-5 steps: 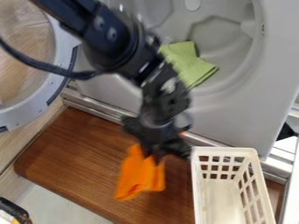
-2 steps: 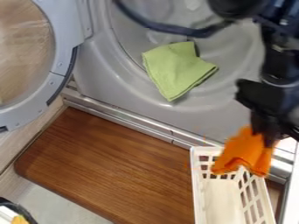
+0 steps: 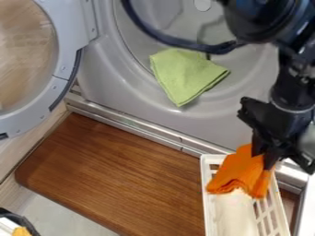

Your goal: Put the orange towel in the white basket

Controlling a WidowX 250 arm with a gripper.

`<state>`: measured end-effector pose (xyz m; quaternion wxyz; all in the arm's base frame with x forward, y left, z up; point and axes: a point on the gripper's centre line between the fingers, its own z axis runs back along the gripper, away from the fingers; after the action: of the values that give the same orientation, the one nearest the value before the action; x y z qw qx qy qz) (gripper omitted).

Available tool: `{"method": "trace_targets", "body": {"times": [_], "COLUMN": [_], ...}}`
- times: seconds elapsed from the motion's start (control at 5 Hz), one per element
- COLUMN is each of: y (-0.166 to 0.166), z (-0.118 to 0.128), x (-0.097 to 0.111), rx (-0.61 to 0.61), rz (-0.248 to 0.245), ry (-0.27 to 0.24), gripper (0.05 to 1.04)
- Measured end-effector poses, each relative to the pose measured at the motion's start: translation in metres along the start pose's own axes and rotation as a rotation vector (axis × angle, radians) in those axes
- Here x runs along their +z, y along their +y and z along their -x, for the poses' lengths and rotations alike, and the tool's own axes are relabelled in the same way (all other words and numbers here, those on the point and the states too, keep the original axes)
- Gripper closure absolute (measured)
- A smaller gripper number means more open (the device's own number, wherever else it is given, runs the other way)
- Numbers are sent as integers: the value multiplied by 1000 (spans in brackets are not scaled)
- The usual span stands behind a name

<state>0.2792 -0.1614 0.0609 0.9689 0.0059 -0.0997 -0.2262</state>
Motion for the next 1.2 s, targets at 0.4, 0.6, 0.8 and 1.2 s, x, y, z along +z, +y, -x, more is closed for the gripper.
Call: {"method": "trace_targets", "body": {"times": [0.4, 0.6, 0.8, 1.2], "y": [-4, -6, -9, 23], "z": [4, 4, 7, 38], "x": [-3, -3, -3, 10], "rx": [-1, 1, 20, 330], "rz": [20, 32, 50, -48], "ry": [0, 0, 22, 147], "gripper": [473, 168, 72, 83]}}
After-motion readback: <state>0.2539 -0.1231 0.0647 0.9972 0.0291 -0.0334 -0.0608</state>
